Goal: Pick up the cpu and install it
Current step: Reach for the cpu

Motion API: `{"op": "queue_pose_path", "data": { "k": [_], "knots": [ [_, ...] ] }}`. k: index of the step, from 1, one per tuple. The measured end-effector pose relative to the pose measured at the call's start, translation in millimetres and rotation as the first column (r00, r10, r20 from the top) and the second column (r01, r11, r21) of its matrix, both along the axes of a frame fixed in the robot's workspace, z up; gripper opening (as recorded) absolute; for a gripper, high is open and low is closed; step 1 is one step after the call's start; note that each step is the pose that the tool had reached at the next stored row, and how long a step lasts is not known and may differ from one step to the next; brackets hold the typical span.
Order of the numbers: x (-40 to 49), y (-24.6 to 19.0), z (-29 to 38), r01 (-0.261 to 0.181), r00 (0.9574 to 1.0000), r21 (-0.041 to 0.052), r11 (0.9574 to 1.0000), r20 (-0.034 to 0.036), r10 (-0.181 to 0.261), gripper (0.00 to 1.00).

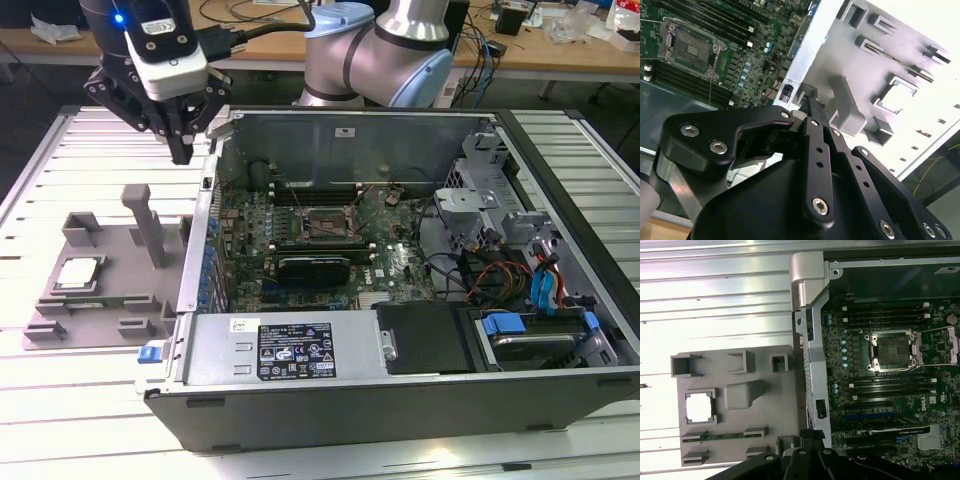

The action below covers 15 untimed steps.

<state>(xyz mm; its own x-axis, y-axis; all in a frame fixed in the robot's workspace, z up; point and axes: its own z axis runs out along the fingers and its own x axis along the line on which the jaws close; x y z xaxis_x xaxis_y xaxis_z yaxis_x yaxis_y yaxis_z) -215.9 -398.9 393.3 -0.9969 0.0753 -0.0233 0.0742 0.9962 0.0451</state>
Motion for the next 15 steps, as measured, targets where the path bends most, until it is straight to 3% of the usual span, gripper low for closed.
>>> {"op": "queue_pose_path", "data": {
  "k": [6, 15],
  "knots": [
    [-27.4, 0.0, -0.4, 0.0, 1.0, 0.0, 1.0, 0.0009, 0.0, 0.11],
    [-54.4, 0.5, -3.4, 0.0, 1.0, 0.0, 1.0, 0.0008, 0.0, 0.11]
  ]
}}
